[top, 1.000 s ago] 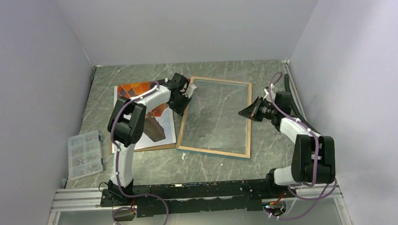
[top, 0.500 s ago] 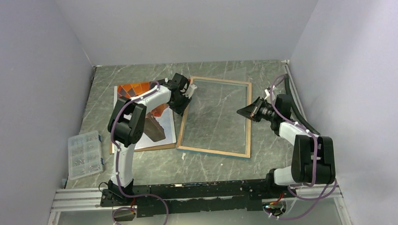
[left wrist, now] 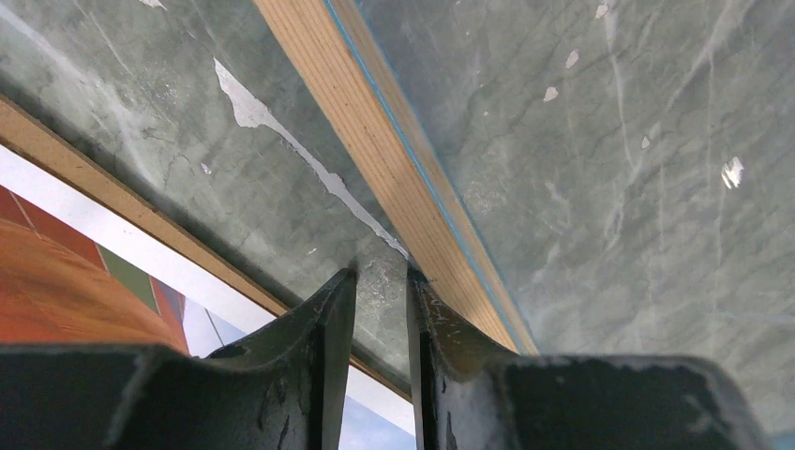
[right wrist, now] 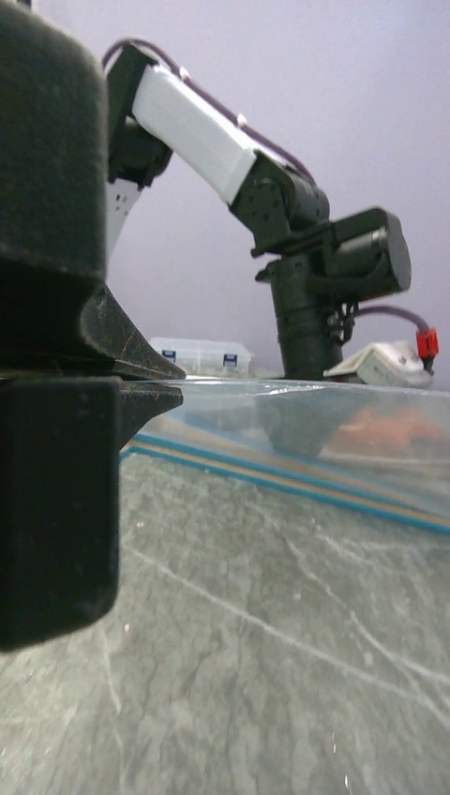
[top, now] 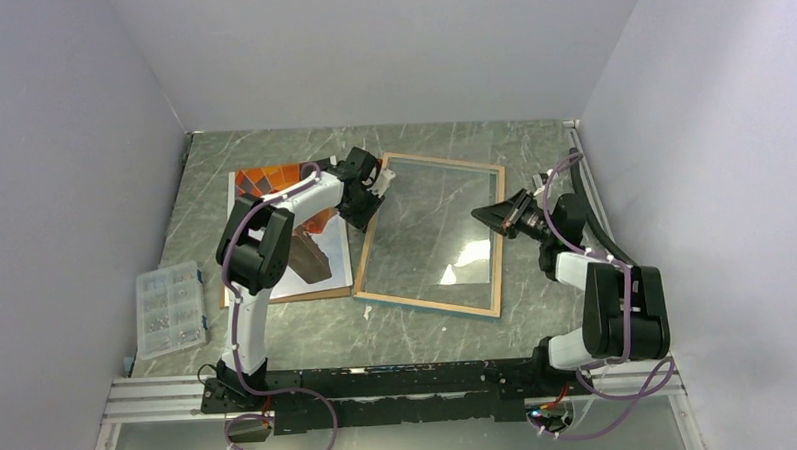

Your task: Put the photo into the frame

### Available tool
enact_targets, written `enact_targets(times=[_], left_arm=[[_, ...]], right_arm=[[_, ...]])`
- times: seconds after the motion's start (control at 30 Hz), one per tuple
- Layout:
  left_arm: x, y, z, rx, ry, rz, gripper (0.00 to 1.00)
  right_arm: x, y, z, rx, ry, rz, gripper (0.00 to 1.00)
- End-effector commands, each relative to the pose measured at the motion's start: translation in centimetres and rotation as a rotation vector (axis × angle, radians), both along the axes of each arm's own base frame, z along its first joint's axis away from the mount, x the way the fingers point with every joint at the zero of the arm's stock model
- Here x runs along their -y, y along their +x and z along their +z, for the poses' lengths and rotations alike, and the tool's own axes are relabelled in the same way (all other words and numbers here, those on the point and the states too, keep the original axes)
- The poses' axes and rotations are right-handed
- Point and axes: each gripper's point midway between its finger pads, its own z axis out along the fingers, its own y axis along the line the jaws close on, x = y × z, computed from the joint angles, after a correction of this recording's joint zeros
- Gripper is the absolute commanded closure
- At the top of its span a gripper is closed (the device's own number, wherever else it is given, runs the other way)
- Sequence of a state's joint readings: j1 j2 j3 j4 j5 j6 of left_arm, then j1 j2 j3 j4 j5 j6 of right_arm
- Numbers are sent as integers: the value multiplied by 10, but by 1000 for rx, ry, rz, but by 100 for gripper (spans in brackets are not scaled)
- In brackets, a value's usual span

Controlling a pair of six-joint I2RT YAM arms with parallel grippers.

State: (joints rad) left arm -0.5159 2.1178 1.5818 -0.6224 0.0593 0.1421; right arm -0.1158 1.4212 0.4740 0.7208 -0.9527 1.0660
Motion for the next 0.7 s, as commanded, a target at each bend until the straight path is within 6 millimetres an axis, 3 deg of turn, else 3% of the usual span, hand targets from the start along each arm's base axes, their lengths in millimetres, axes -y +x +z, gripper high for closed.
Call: enact_targets(times=[0.0,0.3,0.67], left_arm=[[12,-12,-7,-22,-14,-41,68],[11,-13,-6,-16,-11,-40,68],[10,-13,-5,-12,-12,-42,68]], right_arm=[[-9,-7,31,115,73,48,100],[-14,-7,8,83,-2,56,100],[-2,7,-16,66,-180,32,100]])
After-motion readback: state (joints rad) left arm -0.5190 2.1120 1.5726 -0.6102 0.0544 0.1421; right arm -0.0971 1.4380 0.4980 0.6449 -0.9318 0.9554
